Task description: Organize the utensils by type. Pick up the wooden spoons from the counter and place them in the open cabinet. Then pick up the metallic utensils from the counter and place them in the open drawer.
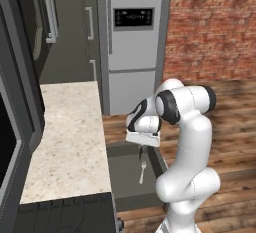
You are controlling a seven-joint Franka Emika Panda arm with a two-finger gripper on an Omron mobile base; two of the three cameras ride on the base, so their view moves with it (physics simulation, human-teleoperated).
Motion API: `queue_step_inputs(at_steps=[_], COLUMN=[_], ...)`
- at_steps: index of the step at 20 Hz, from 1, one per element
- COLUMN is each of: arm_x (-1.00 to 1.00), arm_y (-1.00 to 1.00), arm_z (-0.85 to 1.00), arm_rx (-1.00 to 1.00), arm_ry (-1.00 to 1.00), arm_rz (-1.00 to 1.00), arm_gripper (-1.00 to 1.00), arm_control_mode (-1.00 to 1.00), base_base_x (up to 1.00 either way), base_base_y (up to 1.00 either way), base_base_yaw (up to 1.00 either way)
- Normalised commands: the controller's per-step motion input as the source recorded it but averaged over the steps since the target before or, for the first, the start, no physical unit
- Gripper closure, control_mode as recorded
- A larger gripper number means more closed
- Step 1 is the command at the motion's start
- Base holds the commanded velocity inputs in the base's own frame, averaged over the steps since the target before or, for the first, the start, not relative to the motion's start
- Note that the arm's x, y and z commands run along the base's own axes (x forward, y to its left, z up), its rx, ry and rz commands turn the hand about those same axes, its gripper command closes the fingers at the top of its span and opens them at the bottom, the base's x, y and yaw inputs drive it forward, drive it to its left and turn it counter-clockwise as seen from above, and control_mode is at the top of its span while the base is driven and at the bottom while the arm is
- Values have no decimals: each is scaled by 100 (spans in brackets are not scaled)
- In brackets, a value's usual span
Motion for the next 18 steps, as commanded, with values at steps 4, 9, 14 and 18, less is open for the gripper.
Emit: queue_step_inputs(at_steps=[4, 9, 14, 18], arm_x=[-4, -7, -12, -11], arm_y=[-42, -47, -52, -58], arm_z=[-51, -53, -58, -61], arm_rx=[0, 0, 0, 0], arm_ry=[0, 0, 0, 0], arm_rz=[1, 3, 6, 8], arm_gripper=[100, 100, 100, 100], arm_control_mode=[-100, -100, -100, -100], base_base_x=[0, 0, 0, 0], base_base_y=[0, 0, 0, 0], base_base_yaw=[0, 0, 0, 0])
